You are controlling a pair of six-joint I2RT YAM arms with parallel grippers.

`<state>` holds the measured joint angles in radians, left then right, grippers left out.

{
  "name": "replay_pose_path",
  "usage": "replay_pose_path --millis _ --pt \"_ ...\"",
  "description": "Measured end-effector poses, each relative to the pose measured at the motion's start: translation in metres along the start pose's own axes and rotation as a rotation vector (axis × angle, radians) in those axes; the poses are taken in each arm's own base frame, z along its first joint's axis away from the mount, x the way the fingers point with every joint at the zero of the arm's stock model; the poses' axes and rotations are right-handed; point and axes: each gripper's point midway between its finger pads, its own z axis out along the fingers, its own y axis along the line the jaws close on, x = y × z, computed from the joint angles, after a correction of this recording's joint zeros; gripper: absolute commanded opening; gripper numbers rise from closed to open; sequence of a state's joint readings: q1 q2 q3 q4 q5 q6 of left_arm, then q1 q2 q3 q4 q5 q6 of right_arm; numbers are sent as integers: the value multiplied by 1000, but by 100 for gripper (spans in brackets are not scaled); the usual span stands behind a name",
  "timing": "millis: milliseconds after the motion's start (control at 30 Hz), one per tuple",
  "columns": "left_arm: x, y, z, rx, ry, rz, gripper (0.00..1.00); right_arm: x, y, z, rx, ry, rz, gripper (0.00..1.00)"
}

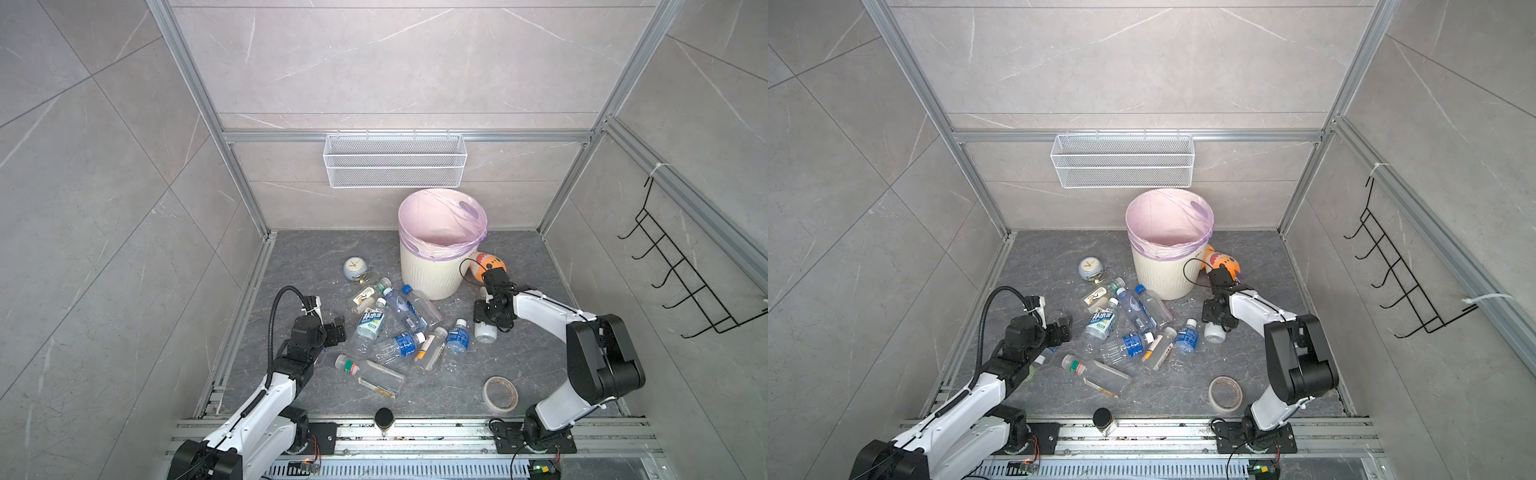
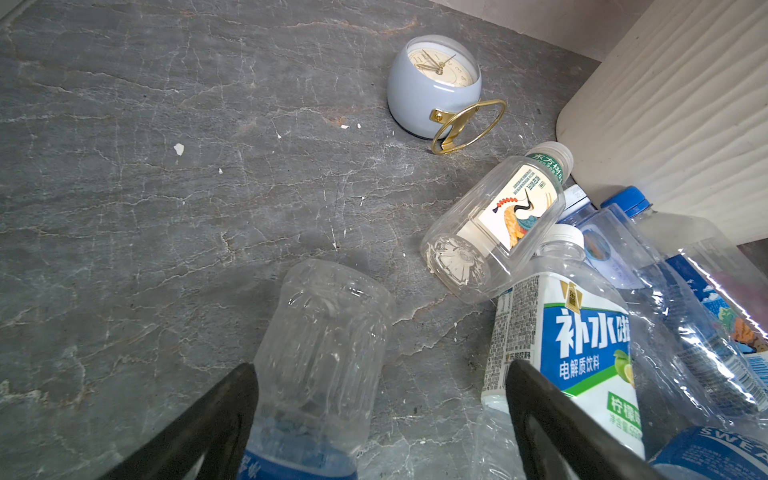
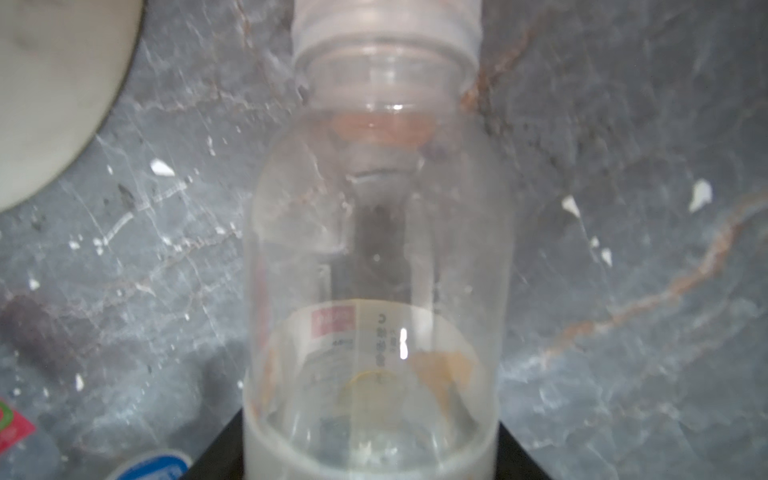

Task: Throw the plastic bottles in the bin
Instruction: 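Close the right gripper on the white-labelled bottle and lift it, then carry the bottle over the bin with the right gripper and release it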

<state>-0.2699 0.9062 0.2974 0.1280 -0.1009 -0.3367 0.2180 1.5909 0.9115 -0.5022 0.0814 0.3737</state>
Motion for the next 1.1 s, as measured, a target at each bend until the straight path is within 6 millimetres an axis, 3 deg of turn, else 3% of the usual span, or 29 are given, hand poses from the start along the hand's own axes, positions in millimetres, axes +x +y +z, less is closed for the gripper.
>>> replay_pose_path --millis 233,633,1100 --pt "0 -1 0 5 2 0 94 20 -2 -33 -62 -143 10 57" --pt "2 -2 1 15 10 0 94 21 13 -102 -210 -490 -7 56" --pt "2 -6 3 29 18 0 93 17 21 -171 -318 -724 -45 55"
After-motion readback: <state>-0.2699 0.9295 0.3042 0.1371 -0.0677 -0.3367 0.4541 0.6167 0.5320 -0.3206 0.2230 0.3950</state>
